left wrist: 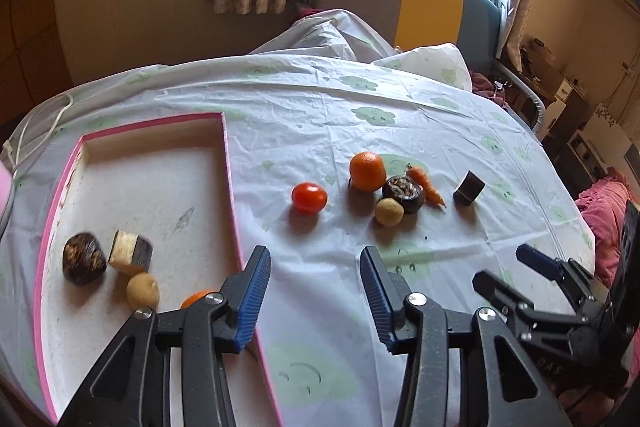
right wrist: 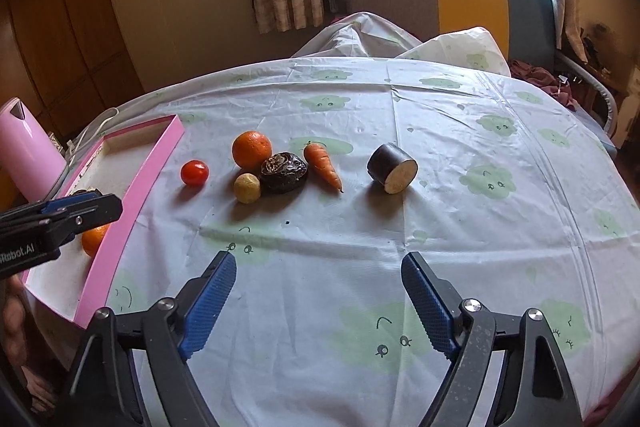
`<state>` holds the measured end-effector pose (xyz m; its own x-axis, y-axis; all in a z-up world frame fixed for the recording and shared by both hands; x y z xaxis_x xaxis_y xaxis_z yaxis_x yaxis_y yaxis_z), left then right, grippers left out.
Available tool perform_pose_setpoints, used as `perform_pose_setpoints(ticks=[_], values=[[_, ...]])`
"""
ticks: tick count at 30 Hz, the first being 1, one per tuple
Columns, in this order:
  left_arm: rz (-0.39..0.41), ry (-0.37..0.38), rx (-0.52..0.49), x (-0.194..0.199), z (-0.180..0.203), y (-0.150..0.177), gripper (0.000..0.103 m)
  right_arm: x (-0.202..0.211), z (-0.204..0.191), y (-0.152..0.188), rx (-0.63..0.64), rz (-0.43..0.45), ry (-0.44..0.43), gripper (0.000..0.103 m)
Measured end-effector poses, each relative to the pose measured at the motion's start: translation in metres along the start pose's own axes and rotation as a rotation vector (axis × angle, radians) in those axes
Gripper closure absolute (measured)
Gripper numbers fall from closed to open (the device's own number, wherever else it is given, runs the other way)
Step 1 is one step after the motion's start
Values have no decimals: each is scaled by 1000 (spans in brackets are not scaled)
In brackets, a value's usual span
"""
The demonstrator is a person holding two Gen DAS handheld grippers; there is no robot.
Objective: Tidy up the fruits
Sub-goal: 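Grasp the cherry tomato with the left gripper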
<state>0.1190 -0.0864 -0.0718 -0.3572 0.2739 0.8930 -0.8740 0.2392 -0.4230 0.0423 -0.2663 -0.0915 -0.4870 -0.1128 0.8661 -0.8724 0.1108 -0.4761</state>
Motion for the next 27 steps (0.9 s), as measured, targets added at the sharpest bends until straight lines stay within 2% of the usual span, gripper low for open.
perform_pose_setpoints(ticks=[11,20,21,27], values=[[-85,-49,-15,-47,4,-41,61,-3,9,1,-27,-5,-20,19],[-151,-118,-7,-84,-2,-52,61,-10,17,4,-47,-22,-31,19],[-159,-116,-3,-87,-3,-51,70,-11,17,4,-47,-24,-33,19],[-127,-107,-8,-83,-1,-46,73,-14,19,4,-49,-32,-33,19]])
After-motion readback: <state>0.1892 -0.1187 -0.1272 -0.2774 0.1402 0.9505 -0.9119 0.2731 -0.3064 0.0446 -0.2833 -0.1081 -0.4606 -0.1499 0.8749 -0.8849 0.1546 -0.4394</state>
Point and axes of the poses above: each gripper's, at about its wrist camera, not at the fingertips, and x roughly against the way its jaws point, z to its right, y to its underside, the point moved 7 cm from there along -x, roughly the way its jaws point, and after that the axes turned 12 degrees about -z, right-handed, at the moved point
